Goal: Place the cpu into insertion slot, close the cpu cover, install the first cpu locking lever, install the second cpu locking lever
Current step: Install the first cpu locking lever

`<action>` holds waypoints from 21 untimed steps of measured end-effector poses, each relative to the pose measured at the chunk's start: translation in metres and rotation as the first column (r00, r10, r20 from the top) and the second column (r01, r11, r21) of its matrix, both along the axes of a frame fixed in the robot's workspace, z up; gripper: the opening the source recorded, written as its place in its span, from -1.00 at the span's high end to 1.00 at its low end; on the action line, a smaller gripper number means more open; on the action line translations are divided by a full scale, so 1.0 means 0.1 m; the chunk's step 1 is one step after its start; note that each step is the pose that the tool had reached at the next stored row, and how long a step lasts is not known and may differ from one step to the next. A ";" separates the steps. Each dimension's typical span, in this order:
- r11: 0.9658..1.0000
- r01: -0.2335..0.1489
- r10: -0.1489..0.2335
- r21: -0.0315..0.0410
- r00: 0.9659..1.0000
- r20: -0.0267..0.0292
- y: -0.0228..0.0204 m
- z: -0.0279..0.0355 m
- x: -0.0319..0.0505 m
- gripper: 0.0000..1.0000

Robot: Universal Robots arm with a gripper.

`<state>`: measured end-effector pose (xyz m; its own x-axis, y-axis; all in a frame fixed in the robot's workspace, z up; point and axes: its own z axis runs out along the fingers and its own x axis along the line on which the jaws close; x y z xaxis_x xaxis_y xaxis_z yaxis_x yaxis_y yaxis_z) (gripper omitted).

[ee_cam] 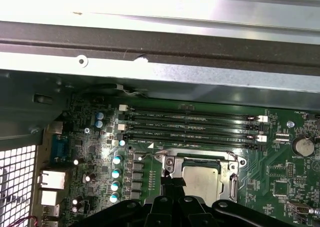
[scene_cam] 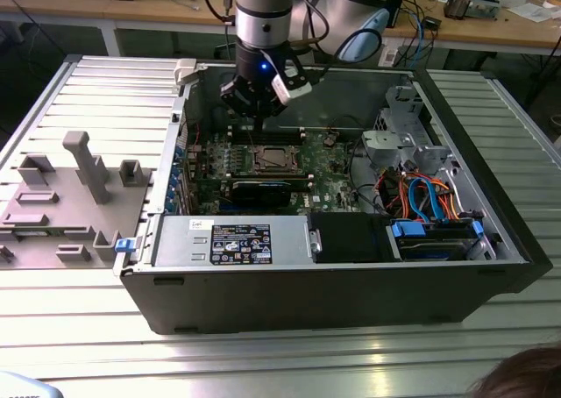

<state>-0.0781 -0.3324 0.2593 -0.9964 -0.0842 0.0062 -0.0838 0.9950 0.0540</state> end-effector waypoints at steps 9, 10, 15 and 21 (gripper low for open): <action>1.000 0.000 0.000 0.000 1.000 0.000 0.000 0.000 -0.024 0.79; 1.000 0.000 0.000 0.000 1.000 0.000 0.000 0.000 -0.027 0.79; 1.000 0.000 0.000 0.000 1.000 0.000 0.000 0.000 -0.043 0.79; 1.000 0.000 0.000 0.000 1.000 0.000 0.000 0.000 -0.098 0.79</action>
